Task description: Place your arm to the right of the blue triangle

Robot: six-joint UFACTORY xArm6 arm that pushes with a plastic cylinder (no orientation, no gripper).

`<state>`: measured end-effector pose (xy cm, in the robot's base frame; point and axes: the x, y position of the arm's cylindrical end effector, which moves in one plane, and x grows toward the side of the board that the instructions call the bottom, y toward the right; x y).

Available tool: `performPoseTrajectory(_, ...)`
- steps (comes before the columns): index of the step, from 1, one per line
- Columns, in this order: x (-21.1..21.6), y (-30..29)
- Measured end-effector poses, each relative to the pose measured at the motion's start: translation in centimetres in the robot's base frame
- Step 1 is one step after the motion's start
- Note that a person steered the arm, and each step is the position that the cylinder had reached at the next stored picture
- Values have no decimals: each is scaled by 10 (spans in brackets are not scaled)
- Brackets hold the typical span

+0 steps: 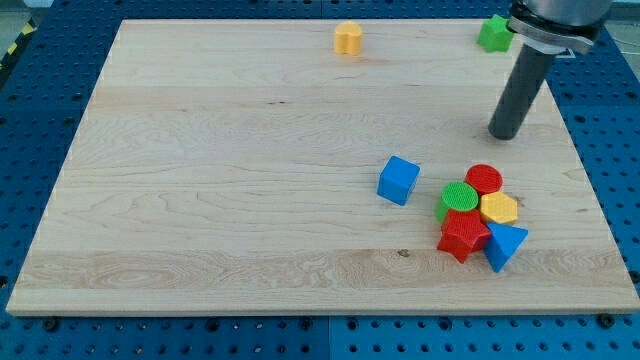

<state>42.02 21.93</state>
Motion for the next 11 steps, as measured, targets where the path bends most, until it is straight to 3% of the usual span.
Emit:
performPoseTrajectory(5,91,55)
performPoseTrajectory(8,130,58)
performPoseTrajectory(9,164,58)
performPoseTrajectory(11,198,28)
